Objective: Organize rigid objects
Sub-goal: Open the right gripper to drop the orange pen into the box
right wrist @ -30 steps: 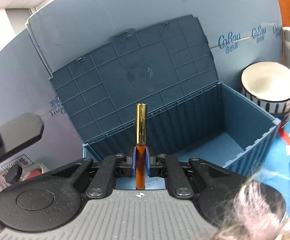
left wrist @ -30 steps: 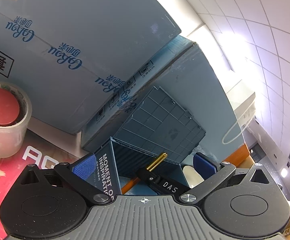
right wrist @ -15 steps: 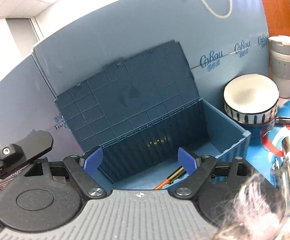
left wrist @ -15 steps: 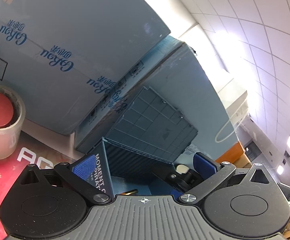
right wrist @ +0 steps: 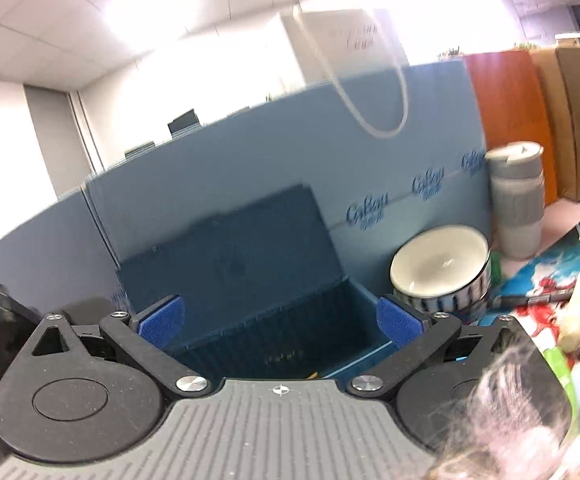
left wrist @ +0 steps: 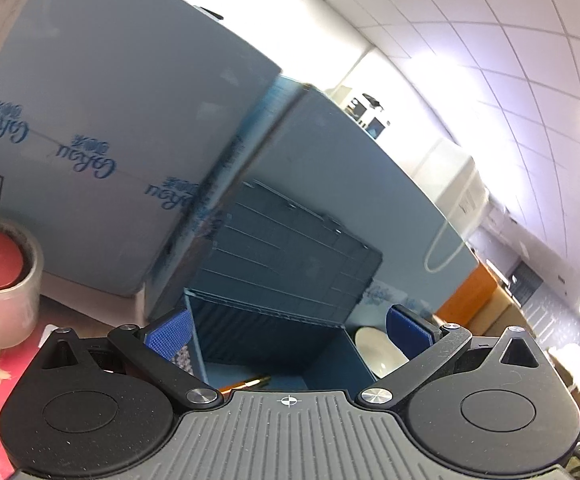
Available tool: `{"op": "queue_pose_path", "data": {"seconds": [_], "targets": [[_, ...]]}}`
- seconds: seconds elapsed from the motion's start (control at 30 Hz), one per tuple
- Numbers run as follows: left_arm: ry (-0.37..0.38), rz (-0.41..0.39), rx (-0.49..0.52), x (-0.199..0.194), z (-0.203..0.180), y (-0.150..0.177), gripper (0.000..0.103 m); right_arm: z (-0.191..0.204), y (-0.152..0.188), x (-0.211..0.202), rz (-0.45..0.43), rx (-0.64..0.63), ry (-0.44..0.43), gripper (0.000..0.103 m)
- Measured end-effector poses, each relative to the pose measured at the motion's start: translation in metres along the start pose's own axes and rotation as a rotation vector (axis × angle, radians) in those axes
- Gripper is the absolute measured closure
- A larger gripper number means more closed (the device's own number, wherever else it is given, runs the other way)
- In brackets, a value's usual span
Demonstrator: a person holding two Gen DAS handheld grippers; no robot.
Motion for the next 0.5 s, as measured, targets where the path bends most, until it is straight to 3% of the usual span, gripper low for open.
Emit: {"op": "queue_pose_path", "data": {"seconds": [0.2,0.5], "targets": [[0.013,0.019,0.075,0.001,-0.017,0.014,0.000,-0.020,-0.008,-0.029,-0.087,-0.010,0.055,0.000],[0.017,0.075,0.176,0.010,-0.035,0.036,0.000,-0.066,0.001,-0.056,-0.089,0.031,0.147,0.000]]}}
Point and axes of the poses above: each gripper's, at about its wrist camera, not at the fingertips, and x roughly the way its jaws point, z to its left, y to its underside, the point moved 8 cm from there along x, roughly the way its jaws point, and after that the axes turned 14 degrees about -x, right-handed, at the moved point
